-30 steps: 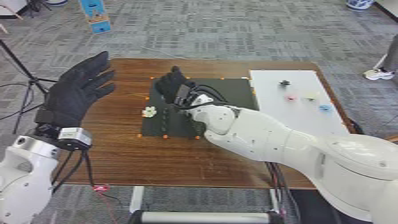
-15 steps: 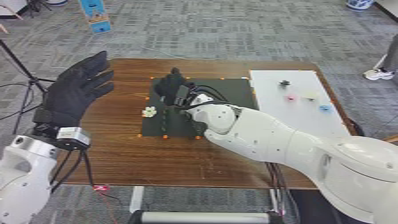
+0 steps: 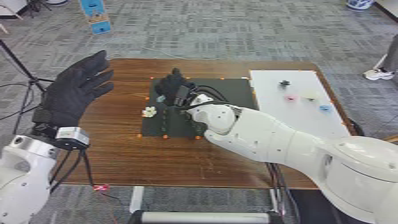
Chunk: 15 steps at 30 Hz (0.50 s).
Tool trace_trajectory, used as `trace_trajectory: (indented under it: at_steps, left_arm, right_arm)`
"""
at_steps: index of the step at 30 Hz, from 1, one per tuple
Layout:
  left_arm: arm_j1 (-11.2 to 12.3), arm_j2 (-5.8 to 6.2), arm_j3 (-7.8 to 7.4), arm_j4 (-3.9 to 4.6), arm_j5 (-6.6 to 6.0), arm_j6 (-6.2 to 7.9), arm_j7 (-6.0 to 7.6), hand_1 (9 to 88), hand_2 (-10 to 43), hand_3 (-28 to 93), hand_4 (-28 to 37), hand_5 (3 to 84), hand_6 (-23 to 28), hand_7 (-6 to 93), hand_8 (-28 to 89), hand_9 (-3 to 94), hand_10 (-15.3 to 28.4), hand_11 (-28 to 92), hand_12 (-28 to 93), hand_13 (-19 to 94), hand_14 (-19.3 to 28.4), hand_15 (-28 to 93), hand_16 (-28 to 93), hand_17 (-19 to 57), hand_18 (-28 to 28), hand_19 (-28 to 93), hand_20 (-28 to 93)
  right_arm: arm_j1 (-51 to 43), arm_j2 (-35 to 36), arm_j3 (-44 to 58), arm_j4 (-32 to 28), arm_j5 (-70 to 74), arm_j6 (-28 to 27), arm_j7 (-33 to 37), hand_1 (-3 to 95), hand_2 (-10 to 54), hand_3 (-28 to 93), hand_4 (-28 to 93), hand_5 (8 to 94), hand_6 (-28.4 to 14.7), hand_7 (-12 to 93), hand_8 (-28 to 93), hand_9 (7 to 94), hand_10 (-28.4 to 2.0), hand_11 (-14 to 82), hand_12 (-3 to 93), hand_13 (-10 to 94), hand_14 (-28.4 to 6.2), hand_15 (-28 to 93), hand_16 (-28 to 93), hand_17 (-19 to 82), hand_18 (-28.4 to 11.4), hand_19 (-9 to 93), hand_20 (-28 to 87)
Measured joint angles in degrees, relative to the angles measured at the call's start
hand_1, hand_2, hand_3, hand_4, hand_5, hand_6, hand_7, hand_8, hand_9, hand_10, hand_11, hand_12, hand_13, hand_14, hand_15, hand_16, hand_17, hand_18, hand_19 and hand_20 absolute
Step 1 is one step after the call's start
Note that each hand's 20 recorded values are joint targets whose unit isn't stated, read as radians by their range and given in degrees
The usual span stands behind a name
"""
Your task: Arrange flowers
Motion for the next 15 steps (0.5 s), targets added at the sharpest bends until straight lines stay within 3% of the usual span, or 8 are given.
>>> trace_trajectory:
  at_steps: [5, 11, 15]
  left_arm:
    - [-0.11, 0.12, 0.17, 0.06, -0.01, 0.01, -0.02, 25.5, -9.2, 63, -28.3, 25.2, 3.4, 16.1, -11, 19.3, 11.8, 15, 14, 14, 13.8, 13, 4, -11.3, 19.0, 33, 10]
    - [-0.12, 0.14, 0.14, 0.09, -0.01, 0.01, -0.03, 25.3, -9.1, 64, -28.3, 25.2, 3.3, 16.1, -11, 19.3, 11.8, 15, 14, 14, 13.9, 13, 5, -11.3, 19.0, 33, 10]
    - [0.31, 0.05, -0.34, 0.02, -0.01, 0.04, -0.03, 25.4, -9.2, 64, -28.3, 25.3, 3.3, 16.1, -11, 19.2, 11.4, 14, 14, 14, 13.1, 12, 5, -11.2, 18.9, 33, 10]
  right_arm:
    - [0.02, 0.04, 0.02, -0.15, -0.11, -0.52, 0.38, 52.1, -9.5, 60, -28, 54.4, 6.1, 37, -23, 53.2, -8.3, 49.0, 39.7, 49, -7.6, 80, 36, 24, -16.3, 78, 58]
    - [0.03, 0.24, 0.24, -0.64, -1.07, -1.57, 0.82, 42.2, -9.5, 77, -28, 51.9, 6.0, 36, -23, 51.8, -8.4, 49.7, 38.6, 48, -7.9, 79, 37, 23, -16.3, 78, 58]
    - [-0.18, 1.23, 1.48, -3.05, -2.14, -4.37, 1.3, 43.4, -9.5, 81, -28, 46.4, 4.7, 34, -21, 54.0, -8.2, 44.7, 44.8, 51, -8.5, 80, 37, 25, -16.9, 80, 58]
